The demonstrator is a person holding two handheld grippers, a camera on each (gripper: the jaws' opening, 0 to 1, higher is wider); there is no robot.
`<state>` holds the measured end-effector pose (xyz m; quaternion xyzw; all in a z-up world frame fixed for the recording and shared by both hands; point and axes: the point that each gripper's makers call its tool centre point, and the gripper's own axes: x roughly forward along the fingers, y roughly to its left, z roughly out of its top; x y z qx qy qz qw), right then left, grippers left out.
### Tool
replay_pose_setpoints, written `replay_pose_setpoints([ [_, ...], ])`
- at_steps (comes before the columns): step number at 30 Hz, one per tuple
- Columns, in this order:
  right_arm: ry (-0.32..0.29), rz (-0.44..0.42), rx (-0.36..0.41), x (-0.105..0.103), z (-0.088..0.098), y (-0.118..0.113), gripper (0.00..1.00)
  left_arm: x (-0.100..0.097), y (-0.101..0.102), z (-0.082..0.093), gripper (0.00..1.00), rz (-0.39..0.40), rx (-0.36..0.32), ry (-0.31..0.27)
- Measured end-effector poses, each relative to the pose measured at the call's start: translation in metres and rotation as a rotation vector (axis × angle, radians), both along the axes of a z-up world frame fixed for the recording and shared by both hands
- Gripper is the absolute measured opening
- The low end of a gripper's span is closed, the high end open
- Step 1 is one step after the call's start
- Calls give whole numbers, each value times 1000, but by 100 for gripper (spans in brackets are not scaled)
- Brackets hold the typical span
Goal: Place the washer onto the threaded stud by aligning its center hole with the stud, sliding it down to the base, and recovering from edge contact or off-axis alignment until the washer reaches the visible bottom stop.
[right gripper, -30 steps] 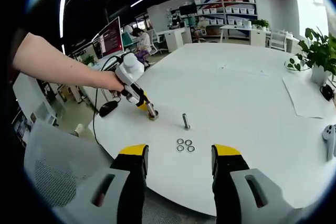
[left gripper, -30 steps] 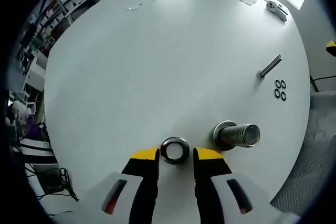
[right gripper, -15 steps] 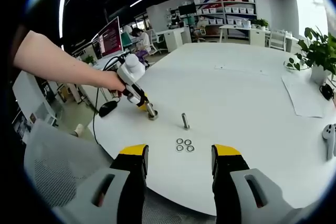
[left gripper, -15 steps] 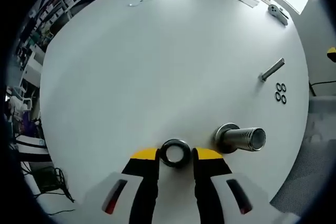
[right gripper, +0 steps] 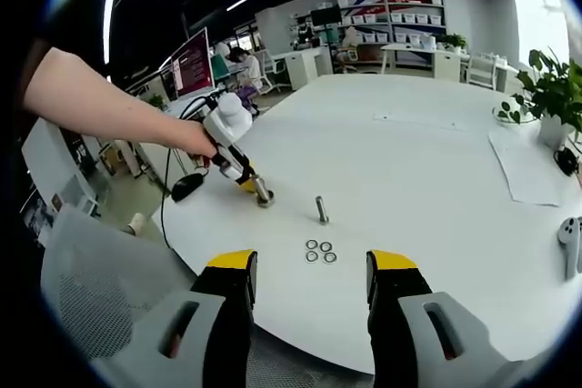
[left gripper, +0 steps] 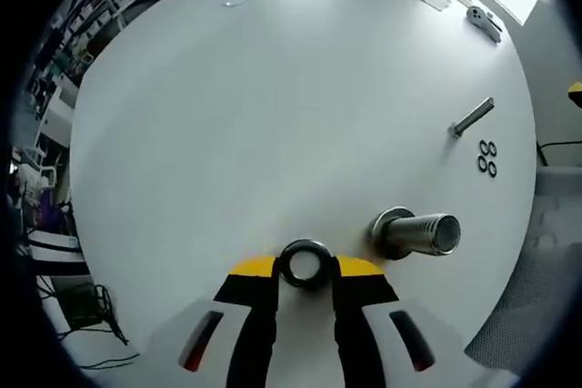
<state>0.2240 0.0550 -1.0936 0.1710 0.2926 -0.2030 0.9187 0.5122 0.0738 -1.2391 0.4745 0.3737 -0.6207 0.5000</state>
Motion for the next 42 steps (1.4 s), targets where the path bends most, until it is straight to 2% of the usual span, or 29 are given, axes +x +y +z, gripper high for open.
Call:
replay_pose_setpoints([
  [13, -2, 21, 9, 4, -1, 3, 51, -3, 23, -3, 21, -34, 74, -15],
  [15, -6, 22, 10, 4, -1, 3, 51, -9, 30, -1, 21, -35, 87, -17],
  [20, -11, 19, 14, 4, -1, 3, 51, -9, 33, 0, 21, -40, 93, -19],
  [27, -11, 30, 15, 6, 0, 6, 51, -13, 45, -1, 23, -70, 140, -27],
  [35, -16, 34, 17, 7, 0, 7, 51, -17, 48, -2, 24, -50, 113, -26],
  [40, -16, 35, 20, 7, 0, 8, 51, -14, 49, -3, 24, -45, 99, -20],
  [42, -13, 37, 19, 6, 0, 8, 51, -9, 47, -4, 21, -14, 97, -21],
])
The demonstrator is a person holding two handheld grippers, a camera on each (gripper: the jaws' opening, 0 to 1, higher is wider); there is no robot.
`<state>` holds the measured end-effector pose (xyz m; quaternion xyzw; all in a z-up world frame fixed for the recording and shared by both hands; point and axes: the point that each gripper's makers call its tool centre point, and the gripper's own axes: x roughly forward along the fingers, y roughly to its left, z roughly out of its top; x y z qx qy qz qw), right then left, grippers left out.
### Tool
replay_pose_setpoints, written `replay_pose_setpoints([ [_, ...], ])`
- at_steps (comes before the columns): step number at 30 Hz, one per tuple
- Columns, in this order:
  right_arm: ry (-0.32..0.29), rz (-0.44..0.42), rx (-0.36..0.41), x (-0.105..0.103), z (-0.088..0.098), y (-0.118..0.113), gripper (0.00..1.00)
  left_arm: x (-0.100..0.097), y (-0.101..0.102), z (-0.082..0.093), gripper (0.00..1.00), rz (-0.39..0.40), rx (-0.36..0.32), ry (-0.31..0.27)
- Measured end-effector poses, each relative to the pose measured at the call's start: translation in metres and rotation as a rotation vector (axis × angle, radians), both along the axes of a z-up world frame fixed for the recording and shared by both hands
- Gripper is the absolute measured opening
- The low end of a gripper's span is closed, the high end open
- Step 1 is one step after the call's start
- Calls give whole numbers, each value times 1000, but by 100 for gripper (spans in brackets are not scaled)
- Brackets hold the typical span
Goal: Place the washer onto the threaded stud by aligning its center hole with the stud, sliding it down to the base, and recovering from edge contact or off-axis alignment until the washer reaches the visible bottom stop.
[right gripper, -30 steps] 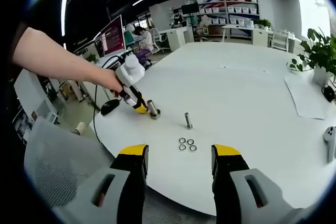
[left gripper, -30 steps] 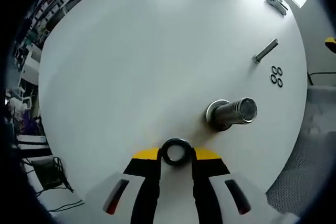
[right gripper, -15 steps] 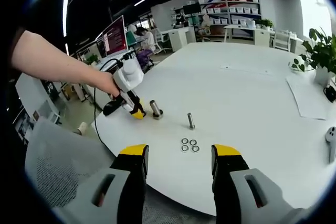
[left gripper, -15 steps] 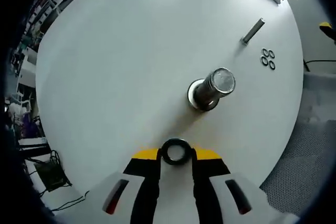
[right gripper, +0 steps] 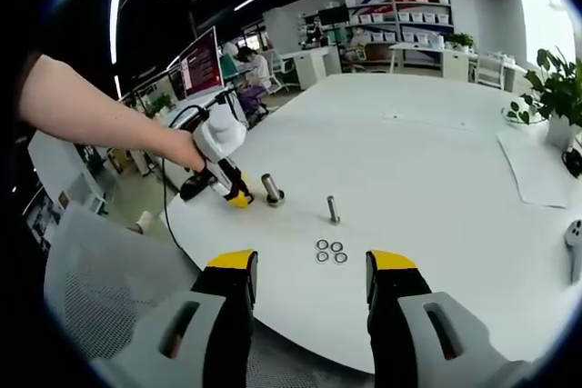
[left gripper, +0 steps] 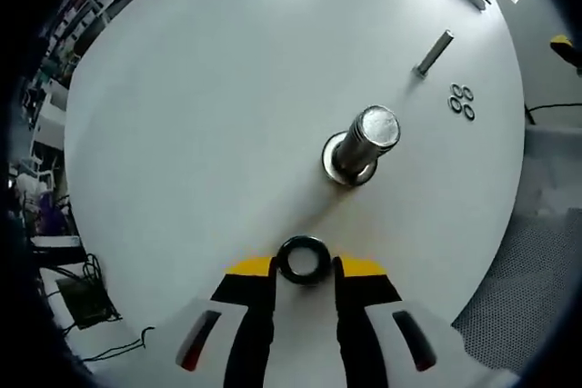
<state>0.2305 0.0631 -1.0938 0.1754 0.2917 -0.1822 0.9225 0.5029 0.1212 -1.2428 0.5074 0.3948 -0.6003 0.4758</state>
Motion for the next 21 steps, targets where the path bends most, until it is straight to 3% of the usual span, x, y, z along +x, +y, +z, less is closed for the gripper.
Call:
replay_pose_setpoints([
  [21, 3, -7, 5, 0, -2, -2, 50, 1, 1, -1, 19, 21, -15, 4],
])
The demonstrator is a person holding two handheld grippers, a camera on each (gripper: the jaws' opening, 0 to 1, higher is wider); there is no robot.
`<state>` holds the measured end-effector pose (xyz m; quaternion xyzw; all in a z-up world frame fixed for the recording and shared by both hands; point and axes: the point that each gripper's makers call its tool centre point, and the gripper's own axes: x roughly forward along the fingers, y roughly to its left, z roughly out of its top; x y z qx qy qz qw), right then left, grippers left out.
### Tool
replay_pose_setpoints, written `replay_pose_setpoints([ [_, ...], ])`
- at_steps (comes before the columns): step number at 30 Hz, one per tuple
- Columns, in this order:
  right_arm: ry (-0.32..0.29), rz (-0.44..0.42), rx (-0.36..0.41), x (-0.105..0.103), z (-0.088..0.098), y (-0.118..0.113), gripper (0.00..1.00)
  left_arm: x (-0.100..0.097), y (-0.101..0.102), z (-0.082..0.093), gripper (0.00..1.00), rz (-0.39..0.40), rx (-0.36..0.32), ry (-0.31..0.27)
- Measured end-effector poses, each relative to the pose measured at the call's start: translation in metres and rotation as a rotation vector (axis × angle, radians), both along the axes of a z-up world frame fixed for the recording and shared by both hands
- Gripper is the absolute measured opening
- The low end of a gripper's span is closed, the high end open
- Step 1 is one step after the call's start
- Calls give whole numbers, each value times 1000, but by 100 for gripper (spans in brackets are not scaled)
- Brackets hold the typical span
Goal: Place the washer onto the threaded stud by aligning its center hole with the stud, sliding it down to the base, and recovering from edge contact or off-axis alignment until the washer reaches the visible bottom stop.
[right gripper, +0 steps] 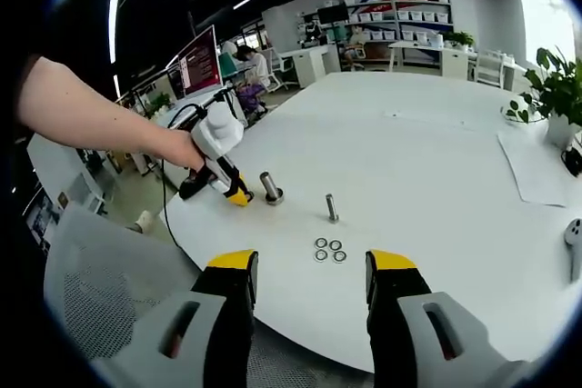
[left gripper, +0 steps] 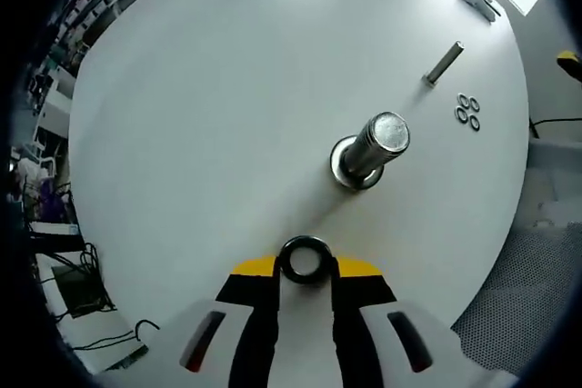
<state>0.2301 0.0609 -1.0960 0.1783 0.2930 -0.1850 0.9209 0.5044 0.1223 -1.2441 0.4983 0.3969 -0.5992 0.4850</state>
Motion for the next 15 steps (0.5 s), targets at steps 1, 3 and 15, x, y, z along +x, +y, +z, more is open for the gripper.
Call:
replay_pose_setpoints([
  [1, -1, 0, 1, 0, 0, -1, 50, 0, 0, 0, 19, -1, -4, -2],
  [3, 3, 3, 0, 0, 0, 1, 50, -1, 1, 0, 19, 0, -9, -4],
  [15, 5, 5, -2, -1, 2, 2, 50, -14, 11, 5, 18, -43, -5, -5],
])
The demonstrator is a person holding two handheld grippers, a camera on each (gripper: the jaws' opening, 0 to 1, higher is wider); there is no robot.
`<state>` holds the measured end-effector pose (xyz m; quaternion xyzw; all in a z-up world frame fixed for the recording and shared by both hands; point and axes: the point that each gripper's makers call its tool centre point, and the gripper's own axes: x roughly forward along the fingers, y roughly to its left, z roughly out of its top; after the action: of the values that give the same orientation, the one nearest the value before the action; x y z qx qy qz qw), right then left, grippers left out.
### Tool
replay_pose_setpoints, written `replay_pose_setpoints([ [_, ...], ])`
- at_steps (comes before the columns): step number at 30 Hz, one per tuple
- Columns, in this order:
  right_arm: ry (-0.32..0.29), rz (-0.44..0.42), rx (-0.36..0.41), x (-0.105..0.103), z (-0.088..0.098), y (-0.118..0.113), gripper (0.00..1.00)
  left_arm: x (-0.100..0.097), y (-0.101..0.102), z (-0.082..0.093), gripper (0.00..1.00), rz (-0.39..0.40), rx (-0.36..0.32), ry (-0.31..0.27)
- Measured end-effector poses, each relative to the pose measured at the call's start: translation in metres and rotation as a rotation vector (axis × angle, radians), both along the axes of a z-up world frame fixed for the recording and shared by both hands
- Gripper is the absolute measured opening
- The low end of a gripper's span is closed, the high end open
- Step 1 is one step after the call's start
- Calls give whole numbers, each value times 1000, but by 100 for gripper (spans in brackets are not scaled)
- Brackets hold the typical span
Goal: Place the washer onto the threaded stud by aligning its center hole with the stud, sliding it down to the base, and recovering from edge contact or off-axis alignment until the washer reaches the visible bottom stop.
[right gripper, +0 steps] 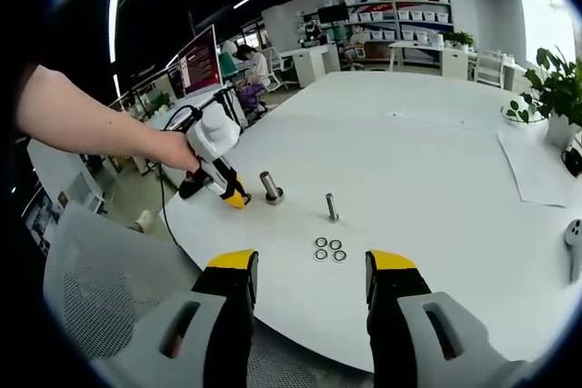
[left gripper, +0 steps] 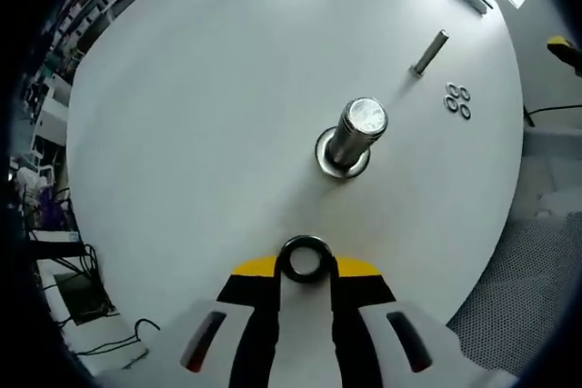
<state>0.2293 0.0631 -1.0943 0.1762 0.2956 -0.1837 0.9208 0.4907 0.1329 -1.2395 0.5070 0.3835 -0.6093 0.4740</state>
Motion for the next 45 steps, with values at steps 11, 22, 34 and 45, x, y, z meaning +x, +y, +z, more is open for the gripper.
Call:
replay_pose_setpoints([
  [11, 2, -2, -2, 0, -1, -1, 50, -7, -17, 32, 18, -15, -68, 33],
  [22, 9, 7, -7, 0, -3, 0, 50, -11, -34, 71, 18, -55, -124, 57],
  [34, 10, 7, -9, -1, 1, 2, 50, -28, -51, 89, 18, -136, -143, 58],
  [45, 7, 3, -10, 0, -4, -2, 50, -43, -59, 81, 18, -192, -121, 38],
])
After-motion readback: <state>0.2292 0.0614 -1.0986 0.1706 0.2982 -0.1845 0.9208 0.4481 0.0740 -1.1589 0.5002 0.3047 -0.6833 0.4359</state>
